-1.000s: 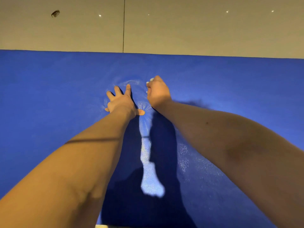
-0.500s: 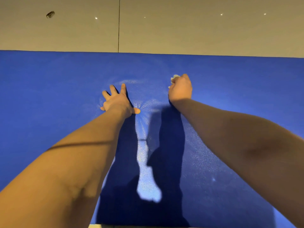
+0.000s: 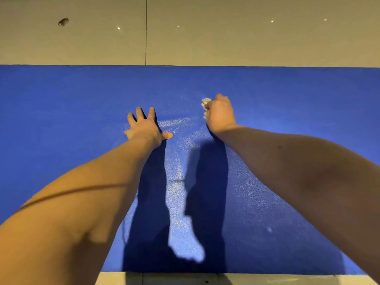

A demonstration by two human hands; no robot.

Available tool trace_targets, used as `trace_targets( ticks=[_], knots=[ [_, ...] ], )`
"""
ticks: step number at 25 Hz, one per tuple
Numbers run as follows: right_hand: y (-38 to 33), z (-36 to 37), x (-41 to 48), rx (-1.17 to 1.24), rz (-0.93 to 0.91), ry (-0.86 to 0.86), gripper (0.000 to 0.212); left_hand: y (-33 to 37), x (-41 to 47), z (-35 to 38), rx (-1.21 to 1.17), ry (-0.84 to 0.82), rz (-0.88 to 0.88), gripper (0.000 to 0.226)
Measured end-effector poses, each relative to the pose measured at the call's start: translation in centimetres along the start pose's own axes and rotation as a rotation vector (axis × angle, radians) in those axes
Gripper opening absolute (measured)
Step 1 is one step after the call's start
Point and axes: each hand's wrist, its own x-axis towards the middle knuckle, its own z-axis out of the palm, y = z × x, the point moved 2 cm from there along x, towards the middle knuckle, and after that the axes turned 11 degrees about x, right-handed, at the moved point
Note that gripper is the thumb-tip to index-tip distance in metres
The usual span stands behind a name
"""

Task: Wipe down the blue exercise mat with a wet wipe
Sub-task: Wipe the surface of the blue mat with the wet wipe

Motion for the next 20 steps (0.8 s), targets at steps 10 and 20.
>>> trace_targets(
  ticks=[10,20],
  knots=[
    [-7.9,3.1,-3.4,0.224,0.088,-0.061,0.048,-2.1,-4.2,2.7,0.029,0.023,0.066,0.101],
    [-1.5,-1.5,-3.0,0.218,0.149,-0.057,0.01,-1.5,-5.4,4.2,0.081,-0.007,0.078,0.129]
  ],
)
